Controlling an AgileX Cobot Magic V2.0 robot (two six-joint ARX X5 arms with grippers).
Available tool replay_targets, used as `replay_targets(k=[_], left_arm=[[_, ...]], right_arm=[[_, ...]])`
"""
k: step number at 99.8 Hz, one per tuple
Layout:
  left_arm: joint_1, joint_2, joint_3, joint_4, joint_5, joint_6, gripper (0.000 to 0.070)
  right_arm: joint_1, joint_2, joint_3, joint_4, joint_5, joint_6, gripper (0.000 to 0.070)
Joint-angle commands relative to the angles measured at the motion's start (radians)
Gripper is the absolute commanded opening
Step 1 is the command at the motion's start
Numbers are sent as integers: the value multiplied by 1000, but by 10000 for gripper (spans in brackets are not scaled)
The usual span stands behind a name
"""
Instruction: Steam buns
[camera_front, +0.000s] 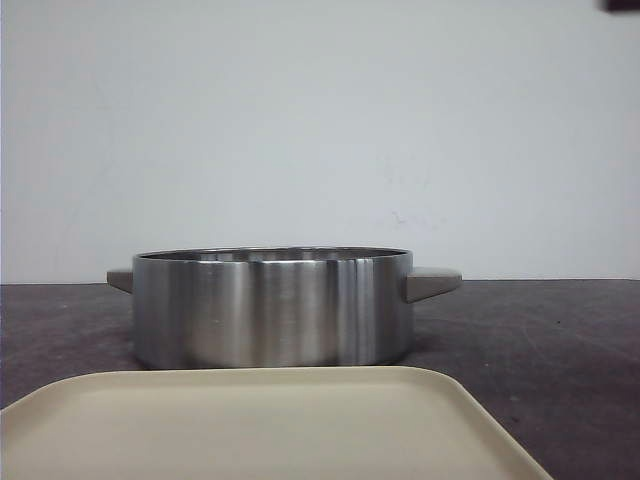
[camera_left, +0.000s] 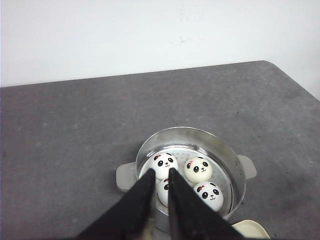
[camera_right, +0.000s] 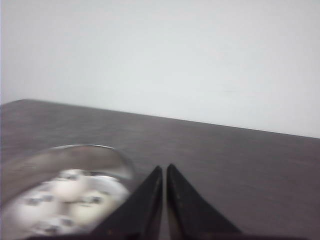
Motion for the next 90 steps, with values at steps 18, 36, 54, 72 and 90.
replay_targets(k=[18,36,54,72,90], left_arm=[[-7,5,14,12,-2,4,0],[-7,4,14,11,-2,4,0],[-7,5,14,12,-2,4,0],[-7,4,14,12,-2,4,0],[-7,4,14,12,-2,4,0]], right_arm=[[-219,-204,-106,-89,-12,-100,7],[-274,-221,-164,-84,-31,-99,7],[-277,-238,-203,-73,-31,-78,7],[-291,-238,-238,-94,-33,46,7],[-307,-238,-238,-187,-34,47,7]])
